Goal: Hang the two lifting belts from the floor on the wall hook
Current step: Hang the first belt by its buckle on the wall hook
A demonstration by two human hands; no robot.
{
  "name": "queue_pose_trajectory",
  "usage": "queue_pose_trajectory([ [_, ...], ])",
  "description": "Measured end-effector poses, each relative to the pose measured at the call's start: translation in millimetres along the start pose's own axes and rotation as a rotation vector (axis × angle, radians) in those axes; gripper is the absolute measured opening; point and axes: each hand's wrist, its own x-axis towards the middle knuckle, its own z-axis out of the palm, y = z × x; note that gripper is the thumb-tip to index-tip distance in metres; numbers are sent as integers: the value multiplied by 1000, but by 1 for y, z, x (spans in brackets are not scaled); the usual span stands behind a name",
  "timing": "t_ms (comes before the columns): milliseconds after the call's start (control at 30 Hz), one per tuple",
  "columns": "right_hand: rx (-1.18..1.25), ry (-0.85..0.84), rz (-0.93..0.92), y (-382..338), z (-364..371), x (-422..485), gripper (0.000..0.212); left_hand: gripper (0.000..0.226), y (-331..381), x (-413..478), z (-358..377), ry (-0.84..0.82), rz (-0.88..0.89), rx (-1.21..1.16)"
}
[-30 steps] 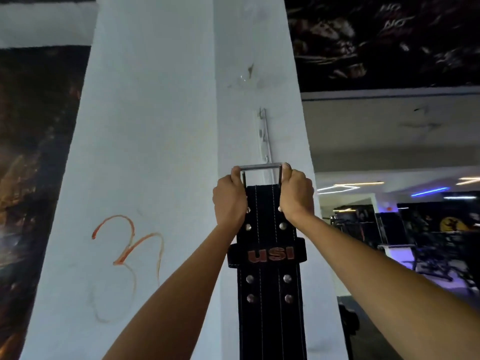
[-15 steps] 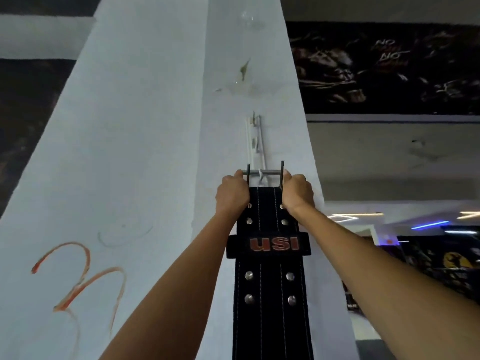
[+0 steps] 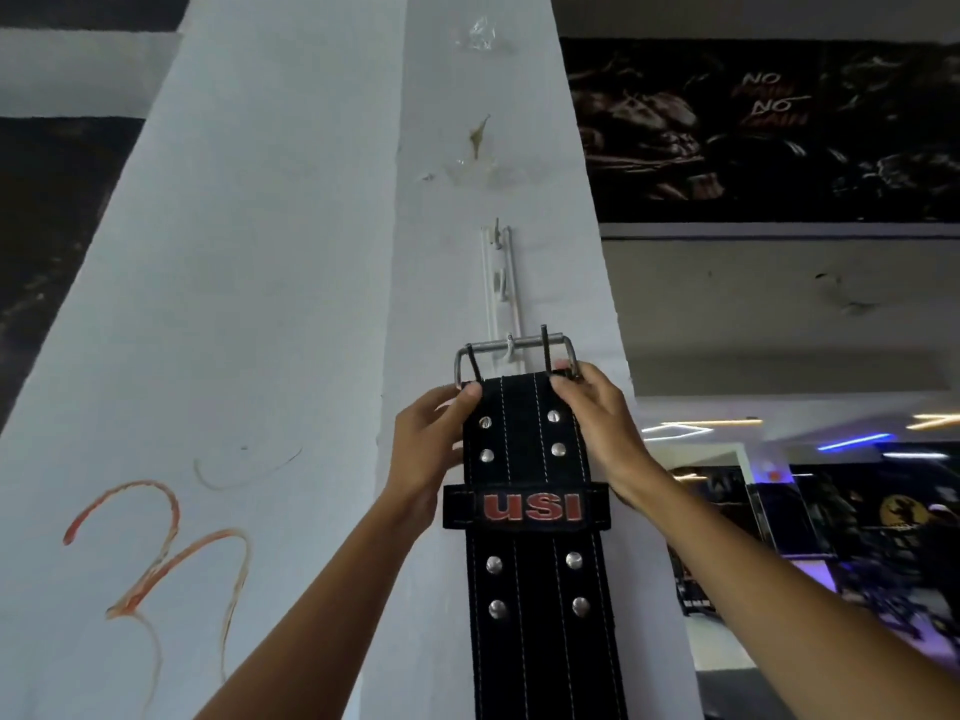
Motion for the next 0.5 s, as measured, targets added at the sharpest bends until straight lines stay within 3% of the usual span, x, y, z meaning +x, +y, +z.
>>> queue_pose_trajectory([
  [100,-123,106,-13,-4,1,9,37,28,12,14,7,141,-56,54],
  [200,-218,184,9,-11,2,20,52,33,17,26,8,179,-105,82],
  [333,-243,219,63,-14,1,29,55,35,15,24,14,241,-32,114],
  [500,-265,288,76,-11,4,32,55,23,10,16,15,184,36,141],
])
